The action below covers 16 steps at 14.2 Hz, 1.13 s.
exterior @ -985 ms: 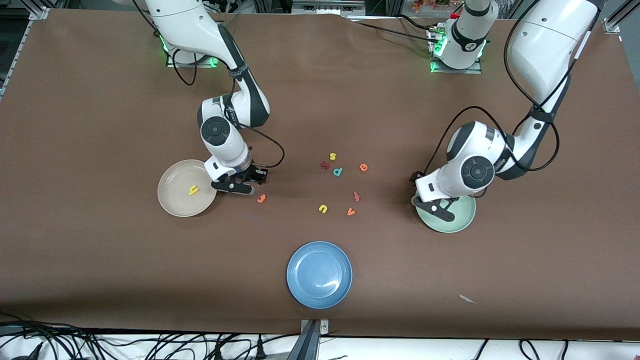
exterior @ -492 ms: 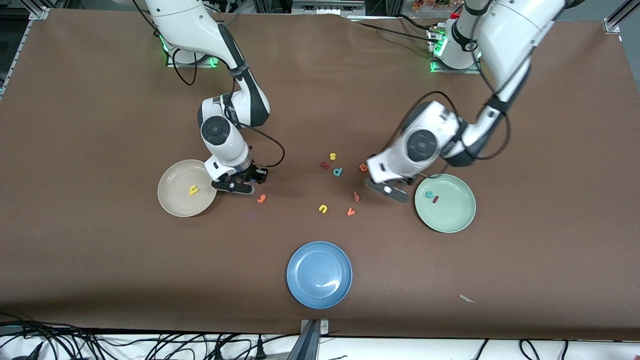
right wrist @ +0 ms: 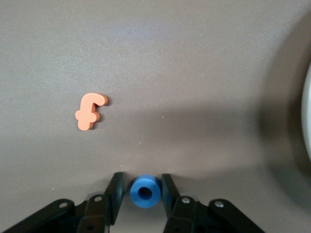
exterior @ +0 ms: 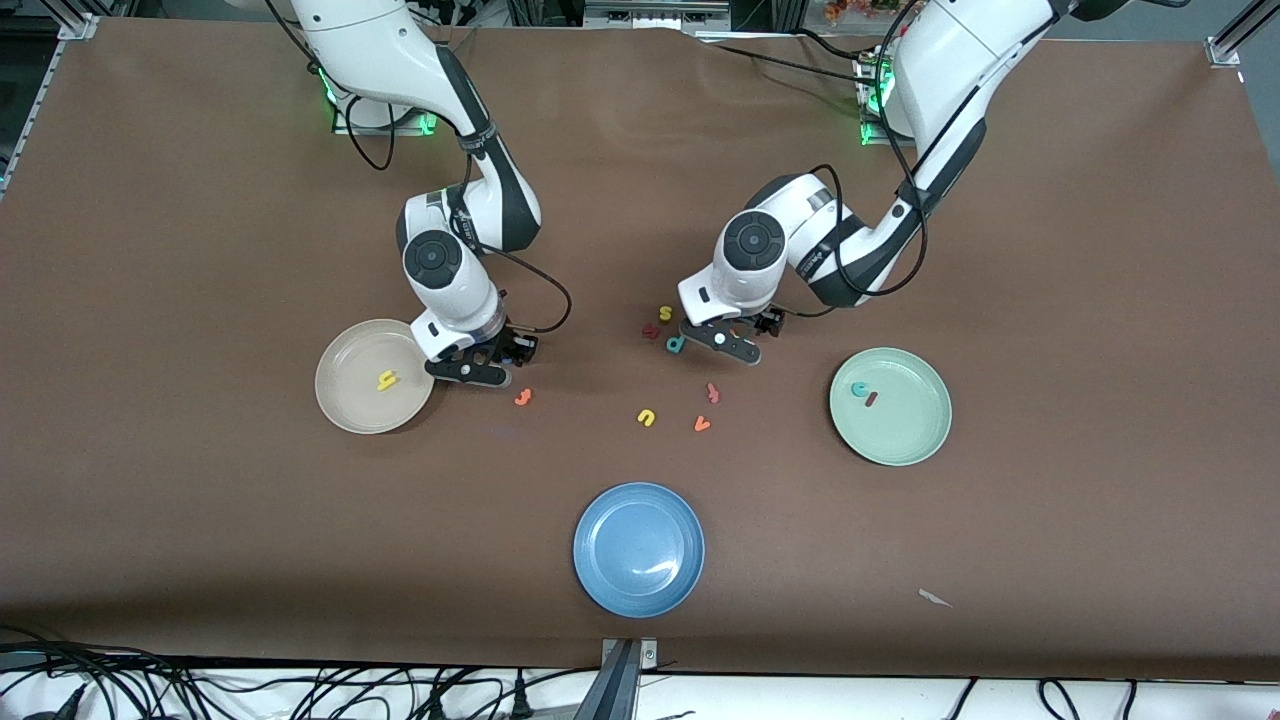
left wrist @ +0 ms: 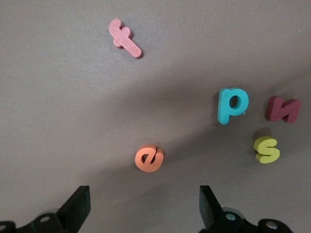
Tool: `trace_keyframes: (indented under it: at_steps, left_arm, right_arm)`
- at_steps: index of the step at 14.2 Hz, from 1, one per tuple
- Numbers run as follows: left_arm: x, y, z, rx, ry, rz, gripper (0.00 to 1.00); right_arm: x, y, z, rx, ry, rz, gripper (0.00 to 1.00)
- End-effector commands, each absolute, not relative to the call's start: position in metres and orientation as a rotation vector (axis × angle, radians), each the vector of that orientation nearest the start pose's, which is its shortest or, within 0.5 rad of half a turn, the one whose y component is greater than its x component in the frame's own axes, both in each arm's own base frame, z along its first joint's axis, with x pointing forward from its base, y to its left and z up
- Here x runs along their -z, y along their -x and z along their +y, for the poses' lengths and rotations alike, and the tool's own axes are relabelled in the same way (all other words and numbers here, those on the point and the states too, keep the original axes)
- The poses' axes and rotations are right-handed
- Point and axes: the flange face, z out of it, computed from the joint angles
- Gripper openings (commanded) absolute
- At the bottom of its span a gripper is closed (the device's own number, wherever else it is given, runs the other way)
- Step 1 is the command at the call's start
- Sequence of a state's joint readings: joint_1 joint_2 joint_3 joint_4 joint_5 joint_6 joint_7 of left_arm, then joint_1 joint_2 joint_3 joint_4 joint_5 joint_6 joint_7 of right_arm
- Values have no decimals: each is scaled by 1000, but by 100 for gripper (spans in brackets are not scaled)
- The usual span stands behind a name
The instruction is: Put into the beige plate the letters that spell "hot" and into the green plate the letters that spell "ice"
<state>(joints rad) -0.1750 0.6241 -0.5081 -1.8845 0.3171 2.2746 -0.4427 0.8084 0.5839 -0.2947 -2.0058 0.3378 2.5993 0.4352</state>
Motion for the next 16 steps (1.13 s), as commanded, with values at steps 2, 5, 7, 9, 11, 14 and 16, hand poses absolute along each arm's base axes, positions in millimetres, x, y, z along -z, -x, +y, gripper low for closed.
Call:
trace_keyframes:
  at_steps: [2,5,7,9,11,14,16]
  left_arm:
    - [-182,-493,-374,-200,3054,682,94]
    - [-181,-497,-370,-176,3036,729,82]
    - [-182,-500,-369,-169,3032,757,66]
    - [-179,-499,-370,-177,3030,773,59]
    - [-172,-499,-369,-192,3032,769,59]
    - [-173,-501,-370,-169,3043,770,60]
    - [-170,-500,-370,-174,3043,773,59]
  right_arm:
    - [-164,-517,294,18,3093,252,32]
    - [-164,-517,295,19,3092,250,30]
    - [-164,-515,299,14,3089,242,28]
    - [-164,-515,300,15,3088,237,26]
    - [-170,-519,302,20,3082,224,25]
    - [-208,-547,303,-42,3074,231,25]
    - [-235,-569,283,-86,3094,161,25]
